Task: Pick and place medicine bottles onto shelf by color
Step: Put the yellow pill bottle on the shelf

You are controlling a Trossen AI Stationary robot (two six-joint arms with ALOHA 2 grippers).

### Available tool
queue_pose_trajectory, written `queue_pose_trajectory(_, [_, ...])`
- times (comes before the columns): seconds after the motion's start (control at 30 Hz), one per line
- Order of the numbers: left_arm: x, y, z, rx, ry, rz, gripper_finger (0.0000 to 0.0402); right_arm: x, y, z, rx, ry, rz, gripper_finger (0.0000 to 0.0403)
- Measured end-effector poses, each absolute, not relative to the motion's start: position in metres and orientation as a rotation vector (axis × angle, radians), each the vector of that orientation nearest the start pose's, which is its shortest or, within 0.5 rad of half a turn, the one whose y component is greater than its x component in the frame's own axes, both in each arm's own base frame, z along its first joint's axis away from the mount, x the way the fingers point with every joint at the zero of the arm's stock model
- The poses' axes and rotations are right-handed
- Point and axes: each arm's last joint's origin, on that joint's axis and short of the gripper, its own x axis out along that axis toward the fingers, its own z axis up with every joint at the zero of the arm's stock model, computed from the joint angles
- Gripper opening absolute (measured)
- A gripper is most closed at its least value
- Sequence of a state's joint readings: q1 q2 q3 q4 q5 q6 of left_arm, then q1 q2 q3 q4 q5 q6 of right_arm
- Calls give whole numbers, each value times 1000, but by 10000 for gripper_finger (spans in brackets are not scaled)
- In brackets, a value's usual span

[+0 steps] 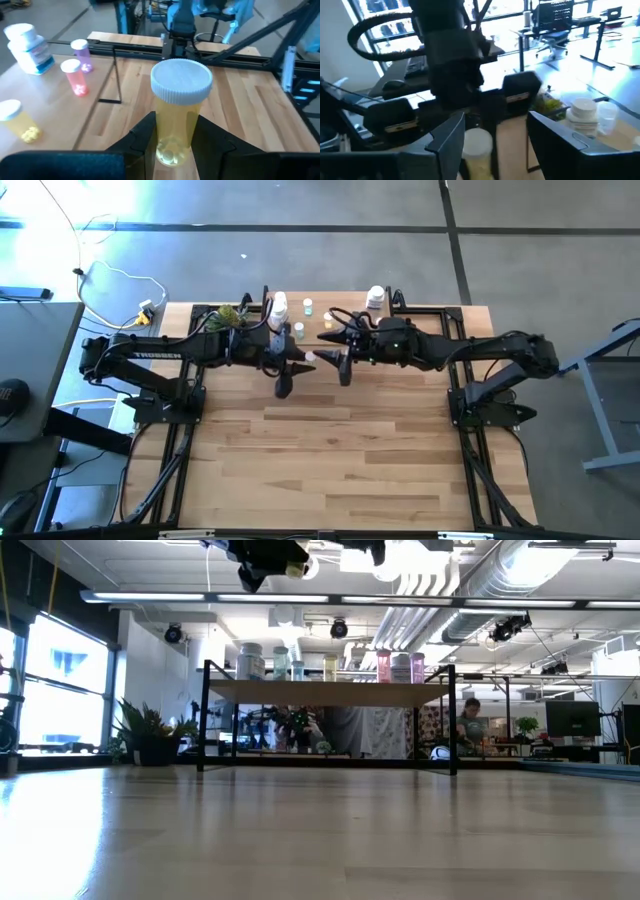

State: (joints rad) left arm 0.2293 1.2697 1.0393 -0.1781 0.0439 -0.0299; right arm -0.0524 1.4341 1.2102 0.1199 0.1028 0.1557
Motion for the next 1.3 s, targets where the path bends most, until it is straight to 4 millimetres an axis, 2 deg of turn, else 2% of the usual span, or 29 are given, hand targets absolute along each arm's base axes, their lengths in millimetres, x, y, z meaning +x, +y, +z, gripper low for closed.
queue_pose_trajectory(0.27, [272, 76, 320, -89, 399, 257, 90, 350, -36, 341, 143, 108, -98, 206])
queue_pose_trajectory(0.7, [270, 86, 322, -93, 375, 298, 90, 351, -48, 338, 144, 109, -98, 202])
queue_pose_trajectory(1.1, [273, 83, 327, -87, 318, 263, 90, 351, -48, 340, 189, 90, -98, 151])
queue_pose_trajectory(1.3, [274, 81, 327, -86, 319, 256, 90, 351, -48, 341, 192, 81, -95, 109])
